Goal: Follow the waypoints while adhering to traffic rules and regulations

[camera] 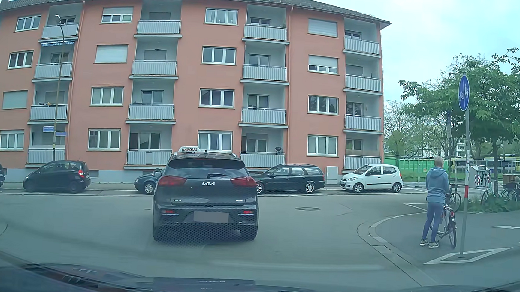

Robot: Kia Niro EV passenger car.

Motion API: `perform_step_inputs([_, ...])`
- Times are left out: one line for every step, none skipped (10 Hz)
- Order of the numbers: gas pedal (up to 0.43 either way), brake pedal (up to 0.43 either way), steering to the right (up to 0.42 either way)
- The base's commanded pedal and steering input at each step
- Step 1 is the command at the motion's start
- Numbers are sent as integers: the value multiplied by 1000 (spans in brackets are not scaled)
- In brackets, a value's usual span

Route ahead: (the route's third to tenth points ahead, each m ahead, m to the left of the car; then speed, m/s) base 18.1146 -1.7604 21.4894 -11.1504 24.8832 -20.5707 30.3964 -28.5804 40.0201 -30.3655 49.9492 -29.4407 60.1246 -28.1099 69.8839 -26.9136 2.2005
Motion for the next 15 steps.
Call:
perform_step_inputs([59,0,9])
perform_step_inputs([59,0,8])
perform_step_inputs([59,0,7])
perform_step_inputs([59,0,6])
perform_step_inputs([59,0,6])
perform_step_inputs([59,0,6])
perform_step_inputs([59,0,6])
perform_step_inputs([59,0,6])
perform_step_inputs([47,0,6])
perform_step_inputs([47,0,5])
perform_step_inputs([47,0,3])
perform_step_inputs([47,0,3])
perform_step_inputs([39,0,3])
perform_step_inputs([39,0,3])
perform_step_inputs([39,0,3])
